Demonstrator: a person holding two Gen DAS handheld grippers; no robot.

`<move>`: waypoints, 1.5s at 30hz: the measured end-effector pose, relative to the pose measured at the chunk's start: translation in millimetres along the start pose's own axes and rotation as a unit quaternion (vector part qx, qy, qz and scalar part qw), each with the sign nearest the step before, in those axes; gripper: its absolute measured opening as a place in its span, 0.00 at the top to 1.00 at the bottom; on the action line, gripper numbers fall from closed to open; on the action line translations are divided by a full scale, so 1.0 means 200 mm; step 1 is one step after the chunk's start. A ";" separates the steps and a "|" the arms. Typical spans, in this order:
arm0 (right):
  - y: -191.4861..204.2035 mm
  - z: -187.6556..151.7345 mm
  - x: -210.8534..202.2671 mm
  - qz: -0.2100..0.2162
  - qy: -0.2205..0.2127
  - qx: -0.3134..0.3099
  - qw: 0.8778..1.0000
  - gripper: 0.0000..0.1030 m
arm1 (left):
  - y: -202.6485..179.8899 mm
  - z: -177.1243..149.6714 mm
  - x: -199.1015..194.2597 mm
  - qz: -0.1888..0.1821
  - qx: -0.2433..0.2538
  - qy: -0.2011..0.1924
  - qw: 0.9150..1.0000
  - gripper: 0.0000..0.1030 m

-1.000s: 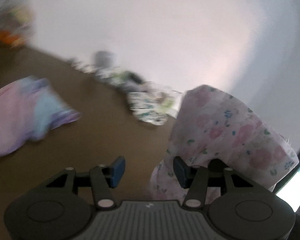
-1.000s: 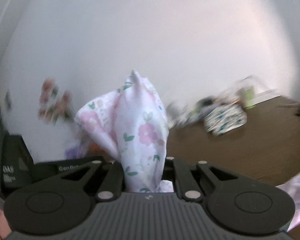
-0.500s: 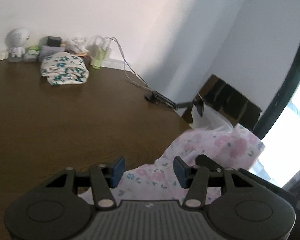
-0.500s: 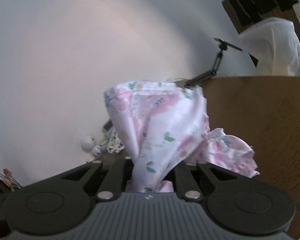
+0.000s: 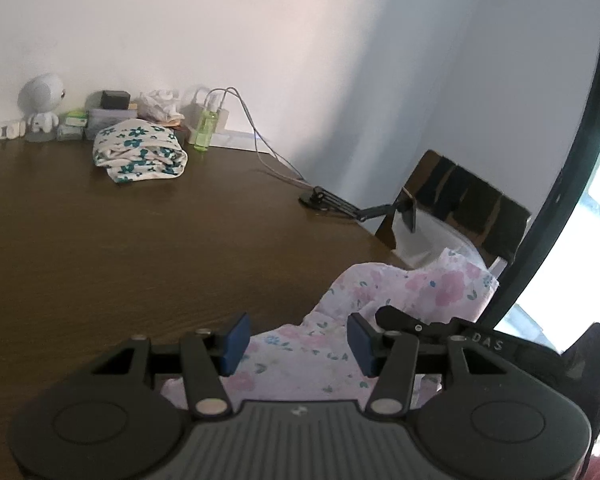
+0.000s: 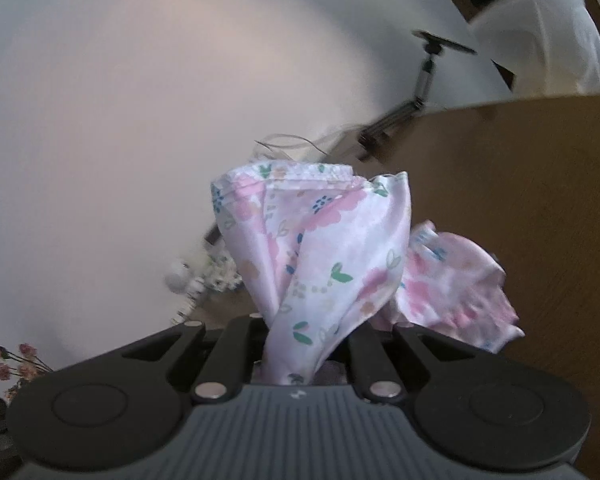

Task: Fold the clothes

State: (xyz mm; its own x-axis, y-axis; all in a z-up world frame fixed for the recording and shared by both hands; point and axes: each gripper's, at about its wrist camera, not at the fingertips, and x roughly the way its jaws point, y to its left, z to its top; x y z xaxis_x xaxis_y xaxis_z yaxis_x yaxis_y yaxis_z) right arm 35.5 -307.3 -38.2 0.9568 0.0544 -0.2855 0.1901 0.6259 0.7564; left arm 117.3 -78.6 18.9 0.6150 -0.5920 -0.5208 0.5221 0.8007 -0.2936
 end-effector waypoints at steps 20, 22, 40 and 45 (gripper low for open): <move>-0.08 0.19 -0.41 -0.082 -0.109 -0.108 0.985 0.28 | 0.04 -0.10 -0.05 0.012 0.034 0.015 0.999 0.63; -0.03 0.22 -0.40 -0.078 -0.108 -0.169 0.977 0.31 | 0.01 -0.11 -0.05 0.004 0.050 0.024 0.998 0.65; 0.16 0.07 0.09 -0.064 0.103 -0.448 0.886 0.52 | 0.00 -0.23 0.04 0.012 0.092 0.056 0.994 0.69; 0.10 0.03 0.04 -0.069 0.115 -0.424 0.896 0.53 | 0.05 -0.24 0.02 -0.001 0.077 0.046 0.996 0.69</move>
State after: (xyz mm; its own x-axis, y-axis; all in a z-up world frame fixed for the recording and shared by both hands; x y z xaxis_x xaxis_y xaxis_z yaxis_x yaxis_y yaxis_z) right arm 47.7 -299.9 -21.2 0.8476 0.0287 -0.5299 -0.0251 0.9996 0.0140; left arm 96.4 -68.3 -23.8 0.5616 -0.5769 -0.5932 0.6122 0.7720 -0.1711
